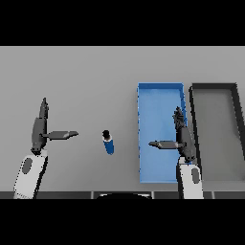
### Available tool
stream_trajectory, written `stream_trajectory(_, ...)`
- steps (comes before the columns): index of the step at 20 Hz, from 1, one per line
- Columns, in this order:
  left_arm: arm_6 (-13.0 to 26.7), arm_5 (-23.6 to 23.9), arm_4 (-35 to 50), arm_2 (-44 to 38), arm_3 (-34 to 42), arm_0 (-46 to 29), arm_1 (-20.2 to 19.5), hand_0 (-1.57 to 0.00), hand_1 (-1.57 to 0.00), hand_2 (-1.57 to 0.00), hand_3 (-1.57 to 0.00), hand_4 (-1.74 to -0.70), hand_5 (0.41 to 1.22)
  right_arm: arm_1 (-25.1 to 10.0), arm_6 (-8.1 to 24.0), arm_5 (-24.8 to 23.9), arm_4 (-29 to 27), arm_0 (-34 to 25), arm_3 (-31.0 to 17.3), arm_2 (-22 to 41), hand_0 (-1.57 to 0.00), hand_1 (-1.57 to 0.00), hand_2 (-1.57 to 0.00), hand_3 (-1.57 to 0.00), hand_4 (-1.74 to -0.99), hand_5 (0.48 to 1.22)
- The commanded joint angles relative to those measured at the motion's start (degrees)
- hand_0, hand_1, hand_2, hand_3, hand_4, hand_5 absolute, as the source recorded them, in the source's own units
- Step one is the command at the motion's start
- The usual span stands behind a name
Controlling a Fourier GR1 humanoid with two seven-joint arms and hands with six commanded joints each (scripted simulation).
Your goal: Pick up the blue pipe and place it into the blue bin.
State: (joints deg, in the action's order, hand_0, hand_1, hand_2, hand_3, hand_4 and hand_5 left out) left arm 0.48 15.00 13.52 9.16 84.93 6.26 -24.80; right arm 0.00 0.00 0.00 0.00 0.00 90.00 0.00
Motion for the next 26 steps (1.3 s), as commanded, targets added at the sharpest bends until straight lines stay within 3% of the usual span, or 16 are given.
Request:
stream_trajectory(1, -0.3, 0.1, 0.0, 0.0, 0.1, 0.0, 0.1, 0.00, 0.00, 0.00, 0.00, -0.97, 0.593, -0.1, 0.0, 0.0, -0.1, 0.0, 0.0, -0.1, 0.00, 0.00, 0.00, 0.00, -1.205, 0.629)
stream_trajectory(6, -0.3, 0.9, -0.7, 0.8, 1.6, -0.3, 0.4, 0.00, 0.00, 0.00, 0.00, -0.97, 0.593, -1.1, 0.2, 0.7, -1.0, 0.4, 0.8, -0.7, 0.00, 0.00, 0.00, 0.00, -1.205, 0.629)
stream_trajectory(7, -4.1, -4.8, -1.3, 2.2, 1.1, -2.1, -3.1, 0.00, 0.00, 0.00, 0.00, -0.97, 0.593, -4.7, -4.5, 1.3, 3.5, 2.1, 2.3, 1.0, 0.00, 0.00, 0.00, 0.00, -1.205, 0.629)
stream_trajectory(8, -6.2, -8.7, -1.3, 2.5, 0.8, -3.6, -6.2, 0.00, 0.00, 0.00, 0.00, -0.96, 0.592, -6.9, -7.1, 1.6, 6.2, 3.8, 4.1, 2.1, 0.00, 0.00, 0.00, 0.00, -1.201, 0.628)
stream_trajectory(10, -8.3, -12.6, -1.6, 3.0, -0.7, -3.5, -8.6, 0.00, 0.00, 0.00, 0.00, -0.96, 0.590, -8.3, -7.9, 2.0, 9.0, 6.0, 6.8, 3.9, 0.00, 0.00, 0.00, 0.00, -1.197, 0.626)
stream_trajectory(16, -11.2, -19.5, 0.3, 4.8, 2.1, -5.1, -11.1, 0.00, 0.00, 0.00, 0.00, -0.98, 0.584, -8.6, -6.6, 2.0, 10.2, 7.3, 8.0, 4.8, 0.00, 0.00, 0.00, 0.00, -1.192, 0.621)
stream_trajectory(19, -10.2, -23.2, 0.2, 7.1, 5.6, -7.0, -13.6, 0.00, 0.00, 0.00, 0.00, -1.03, 0.549, -9.3, -6.7, 2.2, 10.2, 6.1, 7.1, 4.5, 0.00, 0.00, 0.00, 0.00, -1.179, 0.616)
stream_trajectory(23, -5.5, -25.7, -1.5, 13.0, 9.4, -7.4, -11.4, 0.00, 0.00, 0.00, 0.00, -1.11, 0.497, -9.2, -5.4, 2.0, 10.6, 6.1, 7.4, 4.6, 0.00, 0.00, 0.00, 0.00, -1.164, 0.617)
stream_trajectory(26, -4.1, -26.1, -4.3, 16.1, 10.1, -7.3, -10.2, 0.00, 0.00, 0.00, 0.00, -1.14, 0.464, -9.2, -5.9, 2.6, 9.2, 6.6, 7.8, 4.1, 0.00, 0.00, 0.00, 0.00, -1.189, 0.619)
